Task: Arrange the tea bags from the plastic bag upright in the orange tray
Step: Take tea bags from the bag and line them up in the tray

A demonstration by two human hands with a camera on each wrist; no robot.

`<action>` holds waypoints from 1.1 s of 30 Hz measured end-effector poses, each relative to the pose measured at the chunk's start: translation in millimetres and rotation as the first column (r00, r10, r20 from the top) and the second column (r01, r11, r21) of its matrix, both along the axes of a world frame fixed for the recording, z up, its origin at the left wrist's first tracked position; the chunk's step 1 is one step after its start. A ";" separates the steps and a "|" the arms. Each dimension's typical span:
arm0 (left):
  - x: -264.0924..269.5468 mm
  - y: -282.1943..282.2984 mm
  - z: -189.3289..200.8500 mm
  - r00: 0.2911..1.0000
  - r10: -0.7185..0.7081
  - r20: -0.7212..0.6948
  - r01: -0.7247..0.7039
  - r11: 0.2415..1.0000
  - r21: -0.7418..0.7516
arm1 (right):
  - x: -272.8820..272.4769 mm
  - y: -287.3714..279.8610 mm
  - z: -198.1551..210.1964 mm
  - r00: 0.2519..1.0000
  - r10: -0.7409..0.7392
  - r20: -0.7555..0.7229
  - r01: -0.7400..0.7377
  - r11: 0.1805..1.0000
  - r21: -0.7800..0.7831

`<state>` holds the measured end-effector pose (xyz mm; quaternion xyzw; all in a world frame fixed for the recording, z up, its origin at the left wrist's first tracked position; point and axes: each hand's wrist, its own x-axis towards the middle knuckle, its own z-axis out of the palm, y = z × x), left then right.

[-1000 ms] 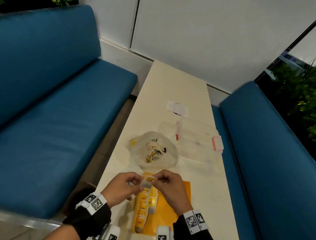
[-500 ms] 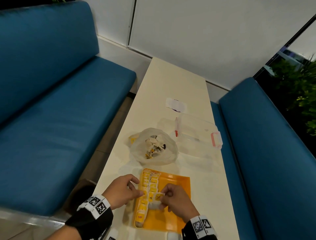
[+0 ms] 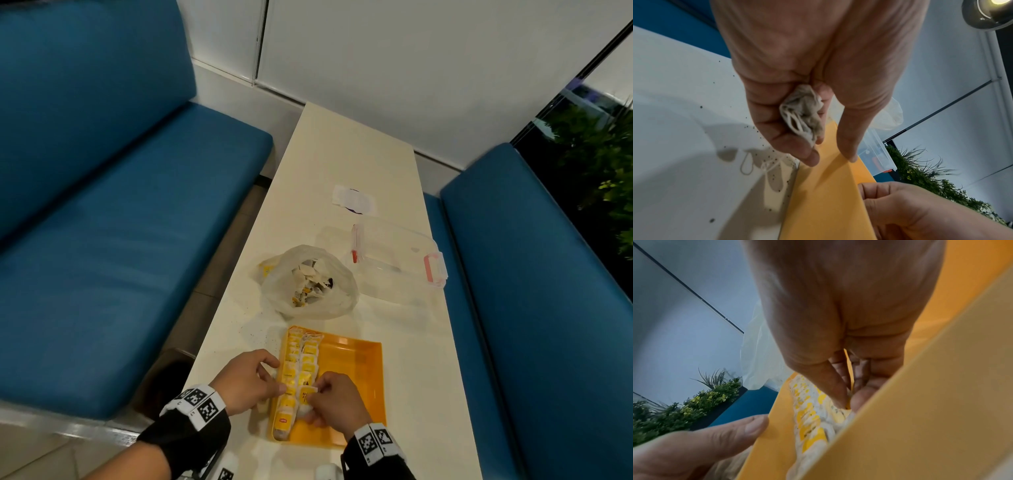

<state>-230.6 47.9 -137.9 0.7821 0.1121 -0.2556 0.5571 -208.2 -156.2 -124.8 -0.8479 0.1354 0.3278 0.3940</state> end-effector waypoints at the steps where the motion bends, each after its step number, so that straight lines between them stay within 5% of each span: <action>1: -0.2 -0.5 0.2 1.000 -0.003 -0.001 0.003 1.000 -0.003 | 0.0 1.5 -0.3 1.000 -0.018 0.004 0.018 1.000 -0.007; 19: -0.8 2.7 11.5 0.997 0.046 -0.066 -0.050 0.997 -0.063 | 3.1 11.2 8.0 0.992 -0.108 0.059 0.112 0.991 -0.079; 25: 6.5 16.0 32.4 0.866 0.313 -0.389 -0.470 0.773 -0.426 | 10.1 17.2 35.1 0.898 0.135 0.419 -0.099 0.989 -0.108; 33: 16.9 15.0 36.3 0.854 0.274 -0.443 -0.509 0.623 -0.595 | 2.3 57.8 56.3 0.733 0.392 0.556 -0.491 0.871 0.032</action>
